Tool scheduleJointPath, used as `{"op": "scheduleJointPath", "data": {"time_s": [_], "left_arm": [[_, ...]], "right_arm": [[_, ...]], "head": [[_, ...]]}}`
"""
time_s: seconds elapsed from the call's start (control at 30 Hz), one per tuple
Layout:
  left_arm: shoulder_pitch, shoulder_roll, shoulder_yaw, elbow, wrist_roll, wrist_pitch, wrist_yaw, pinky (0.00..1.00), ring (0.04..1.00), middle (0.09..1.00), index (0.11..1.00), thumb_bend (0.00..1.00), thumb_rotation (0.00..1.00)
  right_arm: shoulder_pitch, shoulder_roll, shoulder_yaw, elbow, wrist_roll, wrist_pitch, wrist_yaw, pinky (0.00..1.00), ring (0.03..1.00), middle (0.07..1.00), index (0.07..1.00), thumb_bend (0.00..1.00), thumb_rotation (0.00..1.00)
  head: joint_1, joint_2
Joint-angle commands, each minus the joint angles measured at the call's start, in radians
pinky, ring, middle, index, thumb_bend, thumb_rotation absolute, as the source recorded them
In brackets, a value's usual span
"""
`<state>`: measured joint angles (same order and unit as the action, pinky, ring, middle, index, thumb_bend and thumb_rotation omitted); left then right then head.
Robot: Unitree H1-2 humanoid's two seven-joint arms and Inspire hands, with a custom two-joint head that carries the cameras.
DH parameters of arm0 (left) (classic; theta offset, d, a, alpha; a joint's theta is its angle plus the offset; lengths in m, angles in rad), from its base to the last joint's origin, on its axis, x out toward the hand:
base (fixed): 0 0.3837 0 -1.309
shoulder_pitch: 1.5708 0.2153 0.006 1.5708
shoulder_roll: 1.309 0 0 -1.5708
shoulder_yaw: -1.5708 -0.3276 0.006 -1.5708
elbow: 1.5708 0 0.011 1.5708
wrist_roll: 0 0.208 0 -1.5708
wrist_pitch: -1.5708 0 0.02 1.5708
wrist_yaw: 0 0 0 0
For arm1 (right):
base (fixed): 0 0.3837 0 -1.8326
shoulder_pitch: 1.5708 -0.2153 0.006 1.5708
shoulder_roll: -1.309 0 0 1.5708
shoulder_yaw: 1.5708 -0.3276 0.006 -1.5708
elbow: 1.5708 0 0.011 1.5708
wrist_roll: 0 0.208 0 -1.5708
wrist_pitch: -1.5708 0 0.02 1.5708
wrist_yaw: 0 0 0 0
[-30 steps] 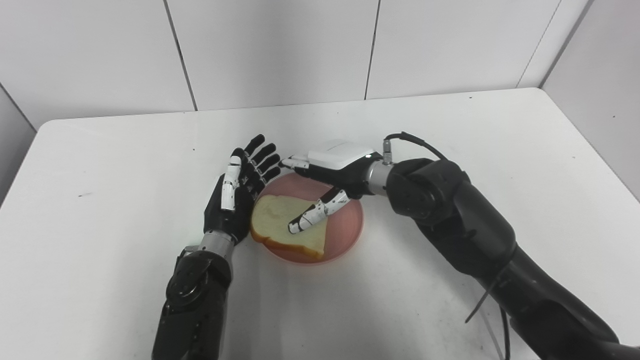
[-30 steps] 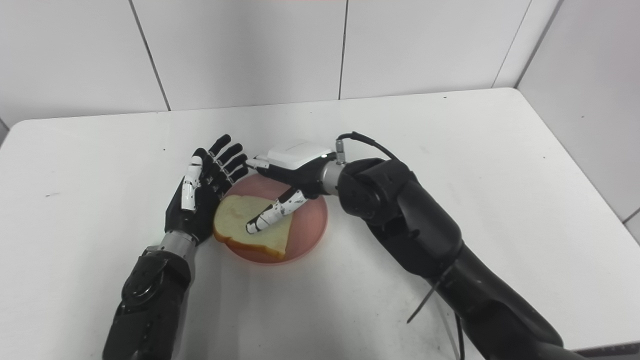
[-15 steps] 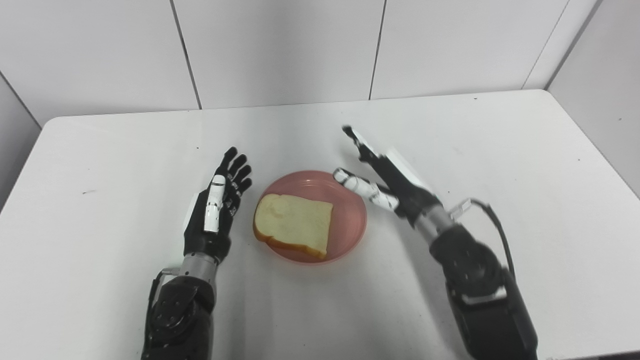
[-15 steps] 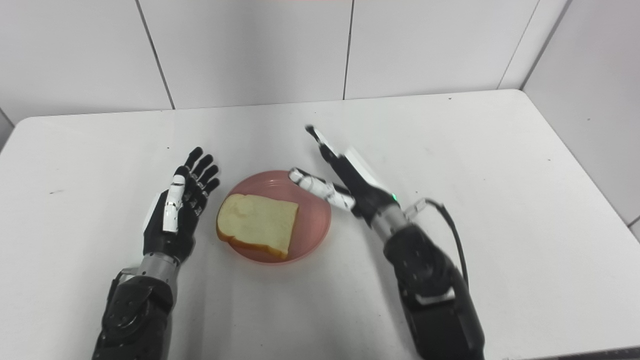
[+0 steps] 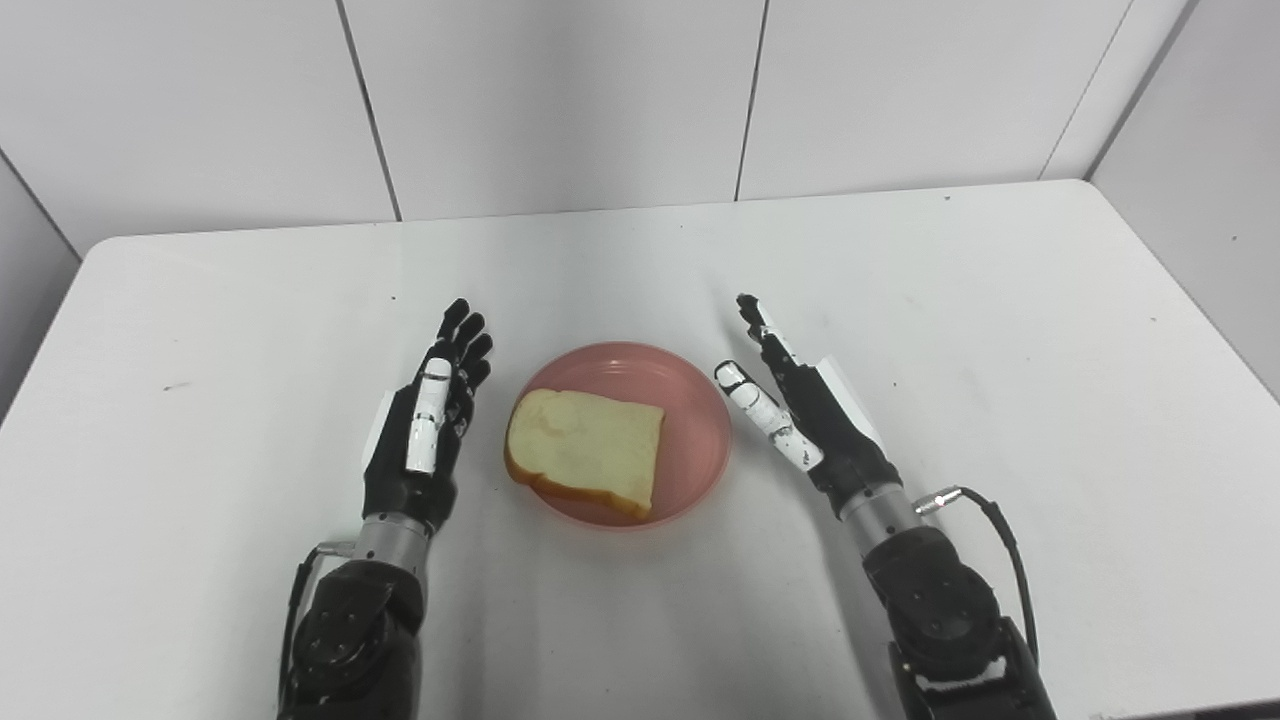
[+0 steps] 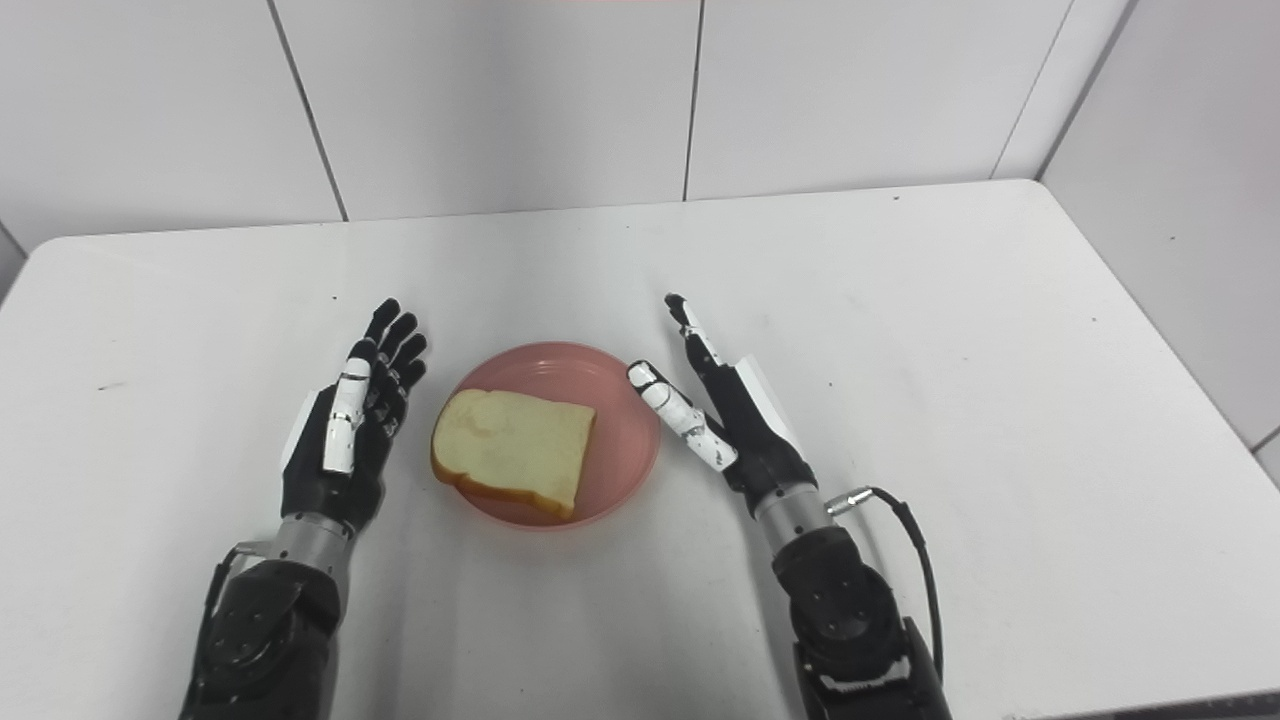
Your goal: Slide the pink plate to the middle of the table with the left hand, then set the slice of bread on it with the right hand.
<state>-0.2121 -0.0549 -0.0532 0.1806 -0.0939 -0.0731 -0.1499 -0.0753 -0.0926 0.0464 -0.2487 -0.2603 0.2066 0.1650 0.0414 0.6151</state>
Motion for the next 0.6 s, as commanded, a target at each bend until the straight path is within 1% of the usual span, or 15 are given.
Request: {"op": "scheduleJointPath", "data": {"time_s": [0.0,0.07,0.13,0.2,0.27,0.33,0.4,0.47,0.57], "left_arm": [[0.049,-0.004,-0.012,0.032,0.014,-0.041,0.004,0.96,0.947,0.957,0.959,0.45,1.0],[0.053,0.001,-0.019,0.033,0.016,-0.042,-0.003,0.97,0.952,0.964,0.968,0.45,1.0],[0.064,0.0,-0.026,0.038,0.02,-0.052,-0.002,0.96,0.952,0.963,0.965,0.44,1.0],[0.078,-0.001,-0.034,0.031,0.031,-0.053,0.004,0.94,0.952,0.96,0.956,0.42,1.0],[0.092,-0.003,-0.041,0.018,0.038,-0.043,0.005,0.94,0.955,0.962,0.954,0.42,1.0],[0.106,-0.003,-0.048,0.004,0.04,-0.034,-0.001,0.96,0.967,0.974,0.966,0.41,1.0],[0.124,-0.005,-0.057,0.003,0.045,-0.053,0.003,0.97,0.976,0.984,0.978,0.41,1.0],[0.14,-0.014,-0.06,0.005,0.049,-0.069,0.013,0.97,0.974,0.982,0.978,0.42,1.0],[0.158,-0.023,-0.066,0.001,0.062,-0.078,0.021,0.97,0.972,0.984,0.993,0.44,1.0]], "right_arm": [[-0.01,0.014,-0.016,0.014,0.043,-0.081,-0.036,1.0,1.0,1.0,1.0,0.45,1.0],[-0.001,0.022,-0.022,0.043,0.063,-0.114,-0.058,1.0,1.0,1.0,1.0,0.47,1.0],[0.016,0.046,-0.036,0.073,0.105,-0.139,-0.078,1.0,1.0,1.0,1.0,0.46,1.0],[0.032,0.074,-0.048,0.098,0.148,-0.164,-0.097,1.0,1.0,1.0,1.0,0.41,1.0],[0.043,0.088,-0.052,0.12,0.175,-0.194,-0.106,1.0,1.0,1.0,1.0,0.38,1.0],[0.052,0.098,-0.054,0.139,0.194,-0.215,-0.114,1.0,1.0,1.0,1.0,0.36,1.0],[0.06,0.11,-0.06,0.156,0.226,-0.235,-0.118,1.0,1.0,1.0,1.0,0.32,1.0],[0.067,0.112,-0.061,0.177,0.242,-0.259,-0.121,1.0,1.0,1.0,1.0,0.31,1.0],[0.073,0.108,-0.06,0.205,0.268,-0.273,-0.114,1.0,1.0,1.0,1.0,0.29,1.0]], "head": [[0.007,-0.003],[0.009,-0.003],[0.01,-0.003],[0.01,-0.002],[0.012,-0.001],[0.012,-0.001],[0.012,-0.001],[0.018,-0.004],[0.018,-0.005]]}}
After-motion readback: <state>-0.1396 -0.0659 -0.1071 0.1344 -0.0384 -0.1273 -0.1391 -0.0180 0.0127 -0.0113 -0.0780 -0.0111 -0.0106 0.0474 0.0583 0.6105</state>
